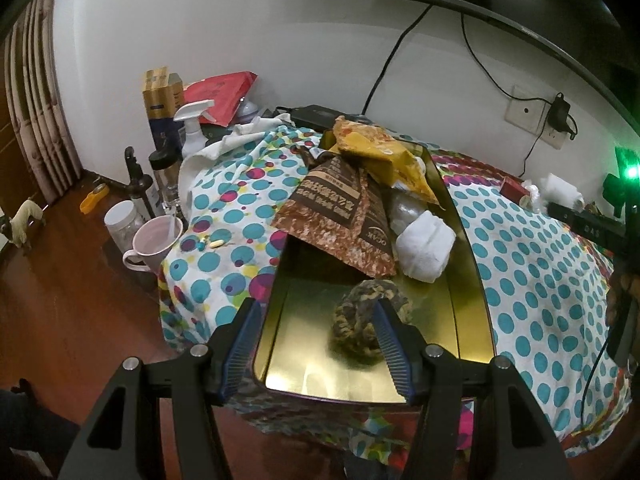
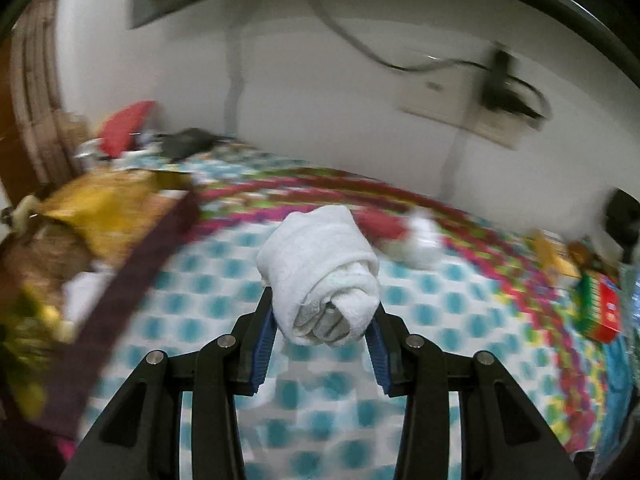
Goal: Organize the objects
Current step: 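Carry the rolled white towel toward the gold tray with the right gripper, then lower the white towel into the gold tray and open the right gripper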
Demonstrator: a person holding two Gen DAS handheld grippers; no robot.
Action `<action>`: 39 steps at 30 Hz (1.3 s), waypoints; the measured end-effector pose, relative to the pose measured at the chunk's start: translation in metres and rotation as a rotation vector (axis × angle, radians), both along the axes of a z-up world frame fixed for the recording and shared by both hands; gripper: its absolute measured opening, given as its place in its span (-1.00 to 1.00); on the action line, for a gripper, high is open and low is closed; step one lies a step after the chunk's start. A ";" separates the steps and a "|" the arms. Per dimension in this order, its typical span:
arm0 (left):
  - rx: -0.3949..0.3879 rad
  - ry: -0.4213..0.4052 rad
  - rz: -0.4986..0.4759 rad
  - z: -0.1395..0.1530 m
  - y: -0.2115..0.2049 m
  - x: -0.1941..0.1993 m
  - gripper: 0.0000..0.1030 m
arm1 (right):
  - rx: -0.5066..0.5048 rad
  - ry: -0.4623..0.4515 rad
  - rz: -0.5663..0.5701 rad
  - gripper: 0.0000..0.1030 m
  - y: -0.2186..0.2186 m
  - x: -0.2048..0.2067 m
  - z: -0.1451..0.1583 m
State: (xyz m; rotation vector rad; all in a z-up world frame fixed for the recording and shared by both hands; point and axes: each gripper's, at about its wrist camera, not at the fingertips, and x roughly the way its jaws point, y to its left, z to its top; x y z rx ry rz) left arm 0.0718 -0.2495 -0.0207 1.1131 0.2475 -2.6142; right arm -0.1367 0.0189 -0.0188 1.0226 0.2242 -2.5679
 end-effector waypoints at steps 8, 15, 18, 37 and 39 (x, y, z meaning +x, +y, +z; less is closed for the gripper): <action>0.004 -0.010 0.008 0.000 -0.010 0.009 0.16 | -0.052 -0.033 0.206 -0.22 -0.062 0.048 0.020; 0.018 0.004 0.017 -0.001 -0.018 0.018 0.16 | -0.047 -0.056 0.275 -0.22 -0.071 0.089 0.017; 0.012 0.013 0.020 -0.003 -0.023 0.022 0.16 | -0.028 -0.071 0.296 -0.22 -0.060 0.100 0.012; 0.022 0.020 0.065 -0.004 -0.039 0.029 0.16 | 0.069 -0.066 0.298 0.48 -0.048 0.102 0.018; 0.005 0.015 0.071 -0.005 -0.038 0.029 0.16 | 0.058 -0.060 0.290 0.51 -0.037 0.104 0.025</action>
